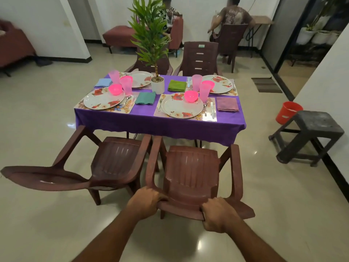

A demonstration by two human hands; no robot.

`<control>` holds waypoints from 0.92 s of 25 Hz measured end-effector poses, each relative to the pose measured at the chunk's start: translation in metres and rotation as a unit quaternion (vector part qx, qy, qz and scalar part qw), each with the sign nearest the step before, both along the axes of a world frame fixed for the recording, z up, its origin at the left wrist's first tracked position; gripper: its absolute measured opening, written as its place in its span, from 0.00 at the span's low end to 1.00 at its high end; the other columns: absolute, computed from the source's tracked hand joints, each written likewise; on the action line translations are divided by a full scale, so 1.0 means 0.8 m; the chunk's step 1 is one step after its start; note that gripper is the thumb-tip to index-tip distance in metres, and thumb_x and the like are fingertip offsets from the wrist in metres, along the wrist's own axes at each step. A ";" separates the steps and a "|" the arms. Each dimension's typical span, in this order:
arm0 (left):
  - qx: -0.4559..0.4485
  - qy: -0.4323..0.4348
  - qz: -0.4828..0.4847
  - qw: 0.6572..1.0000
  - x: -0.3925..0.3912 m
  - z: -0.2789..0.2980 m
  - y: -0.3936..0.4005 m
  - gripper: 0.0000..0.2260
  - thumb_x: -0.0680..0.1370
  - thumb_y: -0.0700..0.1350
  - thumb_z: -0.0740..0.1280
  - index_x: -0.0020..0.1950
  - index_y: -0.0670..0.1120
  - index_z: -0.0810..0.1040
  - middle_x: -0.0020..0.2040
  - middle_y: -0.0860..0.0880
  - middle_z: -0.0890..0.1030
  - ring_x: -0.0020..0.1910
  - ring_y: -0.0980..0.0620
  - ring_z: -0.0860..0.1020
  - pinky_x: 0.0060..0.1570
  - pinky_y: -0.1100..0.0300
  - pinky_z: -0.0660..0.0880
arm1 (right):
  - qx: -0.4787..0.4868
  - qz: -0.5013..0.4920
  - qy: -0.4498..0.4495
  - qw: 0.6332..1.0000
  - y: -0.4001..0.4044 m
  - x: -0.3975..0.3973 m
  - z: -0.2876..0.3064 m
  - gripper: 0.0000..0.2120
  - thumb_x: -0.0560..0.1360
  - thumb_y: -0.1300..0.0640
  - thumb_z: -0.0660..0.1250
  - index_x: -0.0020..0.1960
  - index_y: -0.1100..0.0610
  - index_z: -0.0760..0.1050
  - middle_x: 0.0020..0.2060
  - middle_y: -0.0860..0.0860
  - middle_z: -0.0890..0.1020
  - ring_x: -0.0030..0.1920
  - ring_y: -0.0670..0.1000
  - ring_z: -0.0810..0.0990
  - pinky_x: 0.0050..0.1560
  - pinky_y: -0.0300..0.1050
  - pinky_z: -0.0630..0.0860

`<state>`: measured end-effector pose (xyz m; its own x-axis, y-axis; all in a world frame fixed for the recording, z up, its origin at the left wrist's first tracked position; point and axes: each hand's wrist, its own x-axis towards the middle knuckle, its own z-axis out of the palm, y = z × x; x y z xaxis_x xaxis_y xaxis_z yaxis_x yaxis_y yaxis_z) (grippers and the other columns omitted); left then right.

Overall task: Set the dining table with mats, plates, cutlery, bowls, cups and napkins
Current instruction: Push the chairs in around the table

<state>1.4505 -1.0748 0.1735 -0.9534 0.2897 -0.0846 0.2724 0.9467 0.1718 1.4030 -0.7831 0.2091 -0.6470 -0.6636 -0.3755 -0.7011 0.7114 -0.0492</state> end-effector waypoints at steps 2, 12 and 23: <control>0.011 0.002 -0.009 1.000 0.000 0.003 0.000 0.23 0.64 0.48 0.69 0.58 0.65 0.82 0.52 0.65 0.84 0.50 0.62 0.82 0.48 0.65 0.78 | -0.008 -0.001 -0.004 1.000 0.002 -0.006 -0.006 0.13 0.68 0.49 0.60 0.40 0.55 0.79 0.36 0.51 0.83 0.33 0.56 0.79 0.39 0.46 0.77; -0.003 -0.047 -0.009 0.999 -0.004 0.019 0.009 0.24 0.68 0.48 0.67 0.64 0.61 0.79 0.58 0.59 0.84 0.57 0.57 0.82 0.59 0.57 0.78 | -0.023 0.001 0.011 1.000 0.005 -0.004 -0.005 0.14 0.68 0.47 0.61 0.40 0.57 0.78 0.38 0.53 0.84 0.38 0.59 0.82 0.39 0.44 0.70; -0.071 -0.077 0.083 0.991 0.028 0.027 0.033 0.43 0.72 0.72 0.63 0.82 0.54 0.55 0.75 0.51 0.69 0.76 0.49 0.65 0.79 0.44 0.48 | -0.023 -0.058 -0.037 0.997 -0.001 0.012 -0.001 0.23 0.72 0.39 0.57 0.61 0.49 0.74 0.56 0.52 0.83 0.54 0.58 0.81 0.55 0.51 0.76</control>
